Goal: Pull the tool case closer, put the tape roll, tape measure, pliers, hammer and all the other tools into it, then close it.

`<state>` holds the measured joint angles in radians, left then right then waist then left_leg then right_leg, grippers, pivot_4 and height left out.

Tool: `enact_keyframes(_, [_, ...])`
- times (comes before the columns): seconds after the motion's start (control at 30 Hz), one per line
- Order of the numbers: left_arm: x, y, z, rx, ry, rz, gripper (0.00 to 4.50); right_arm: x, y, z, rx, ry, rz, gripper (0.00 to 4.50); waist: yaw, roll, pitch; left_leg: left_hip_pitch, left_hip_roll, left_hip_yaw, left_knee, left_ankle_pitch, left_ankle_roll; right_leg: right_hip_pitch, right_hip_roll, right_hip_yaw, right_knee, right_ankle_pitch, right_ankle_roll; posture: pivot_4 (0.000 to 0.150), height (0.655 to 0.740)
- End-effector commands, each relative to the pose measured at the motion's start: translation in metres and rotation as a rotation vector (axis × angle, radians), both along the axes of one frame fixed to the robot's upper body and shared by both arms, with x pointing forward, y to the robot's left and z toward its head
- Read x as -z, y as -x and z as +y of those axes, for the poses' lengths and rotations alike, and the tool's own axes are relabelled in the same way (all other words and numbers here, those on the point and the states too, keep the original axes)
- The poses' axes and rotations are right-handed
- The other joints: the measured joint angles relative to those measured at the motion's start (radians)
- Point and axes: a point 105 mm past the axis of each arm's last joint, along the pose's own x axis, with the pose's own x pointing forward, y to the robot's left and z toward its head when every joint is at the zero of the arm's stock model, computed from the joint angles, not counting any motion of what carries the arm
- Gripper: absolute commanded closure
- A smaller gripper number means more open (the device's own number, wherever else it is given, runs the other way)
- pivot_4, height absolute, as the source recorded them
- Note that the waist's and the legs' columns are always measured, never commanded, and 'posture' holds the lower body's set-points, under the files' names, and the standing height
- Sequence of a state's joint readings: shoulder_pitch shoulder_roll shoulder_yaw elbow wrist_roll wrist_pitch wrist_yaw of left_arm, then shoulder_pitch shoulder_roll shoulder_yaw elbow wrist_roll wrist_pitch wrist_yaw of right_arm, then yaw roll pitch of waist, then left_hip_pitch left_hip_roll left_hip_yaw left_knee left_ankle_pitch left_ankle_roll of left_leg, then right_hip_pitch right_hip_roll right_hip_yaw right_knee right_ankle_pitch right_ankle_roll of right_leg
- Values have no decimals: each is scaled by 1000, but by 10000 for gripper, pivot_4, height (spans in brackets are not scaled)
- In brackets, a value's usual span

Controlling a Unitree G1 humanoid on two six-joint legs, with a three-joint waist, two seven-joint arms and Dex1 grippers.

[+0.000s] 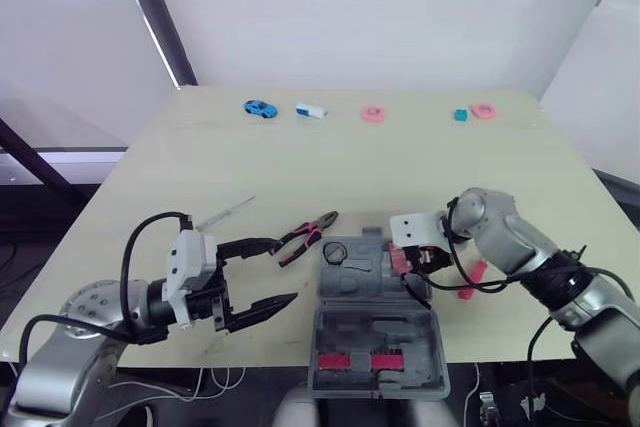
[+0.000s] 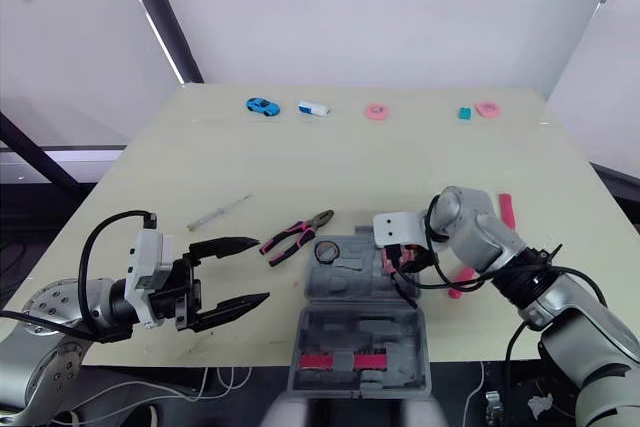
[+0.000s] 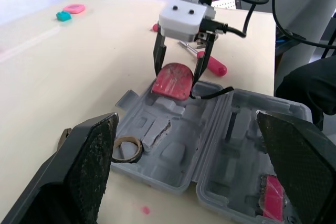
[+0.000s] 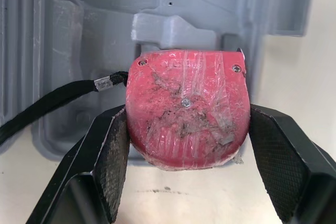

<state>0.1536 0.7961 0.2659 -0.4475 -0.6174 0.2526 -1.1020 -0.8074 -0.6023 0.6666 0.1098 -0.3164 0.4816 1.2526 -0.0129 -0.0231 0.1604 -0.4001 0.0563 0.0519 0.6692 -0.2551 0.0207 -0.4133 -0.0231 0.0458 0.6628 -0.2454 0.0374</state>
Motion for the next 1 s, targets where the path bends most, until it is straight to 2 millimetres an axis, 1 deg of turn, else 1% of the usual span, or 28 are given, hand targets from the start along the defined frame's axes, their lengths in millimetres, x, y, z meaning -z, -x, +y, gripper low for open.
enact_keyframes(0.03, [-5, -2, 2, -14, -11, -28, 0, -6, -5, 3, -10, 2, -40, 16518, 0, 0, 0, 0, 0, 0, 0, 0, 0, 0, 0, 0, 0, 0, 0, 1500, 7400])
enact_keyframes(0.27, [-5, -4, -1, -9, -20, -31, 0, 4, -7, 4, 2, 7, -45, 16518, -3, 0, 0, 0, 0, 0, 0, 0, 0, 0, 0, 0, 0, 0, 0, 1500, 7400])
enact_keyframes(0.47, [-5, -3, -2, -10, -22, -26, 0, 5, -9, 1, -5, 8, -67, 16518, -5, 0, 0, 1, 0, 0, 0, 0, 0, 0, 0, 0, 0, 0, 0, 1500, 7400])
enact_keyframes(0.5, [-4, -3, -2, -9, -22, -25, 0, 5, -9, 2, -8, 4, -69, 6292, -5, 0, 0, 1, 0, 0, 0, 0, 0, 0, 0, 0, 0, 0, 0, 1500, 7400])
enact_keyframes(0.53, [-4, -3, -3, -7, -22, -23, 0, 4, -8, 3, -15, -1, -74, 4346, -4, 0, 0, 1, 0, 0, 0, 0, 0, 0, 0, 0, 0, 0, 0, 1500, 7400])
enact_keyframes(0.57, [-4, -2, -3, -4, -24, -21, 0, 2, -8, 5, -21, -11, -82, 507, -3, 0, 0, 1, 0, 0, 0, 0, 0, 0, 0, 0, 0, 0, 0, 1500, 7400])
enact_keyframes(0.63, [-3, 0, -3, 6, -32, -12, 0, -2, -8, 6, -11, -33, -89, 507, -3, 0, 0, 0, 0, 0, 0, 0, 0, 0, 0, 0, 0, 0, 0, 1500, 7400])
enact_keyframes(0.77, [-1, 3, 3, 4, -52, -1, 0, -11, -6, 2, -5, -42, -99, 507, -3, 0, 0, 0, 0, 0, -1, 0, 0, 0, 0, 0, 0, 0, 0, 1500, 7400])
enact_keyframes(0.87, [-1, 4, 3, 6, -56, 0, 0, -24, -3, -6, 22, -78, -112, 507, 2, 0, 0, 0, 0, 0, -1, 0, 0, 0, 0, 0, 0, 0, 0, 1500, 7400])
enact_keyframes(1.0, [-2, 4, 2, 7, -54, -1, 0, -34, 5, -20, 47, -118, -107, 507, 2, 0, 0, 0, 0, 0, -1, 0, 0, 0, -1, 0, 0, 0, 0, 1500, 7400])
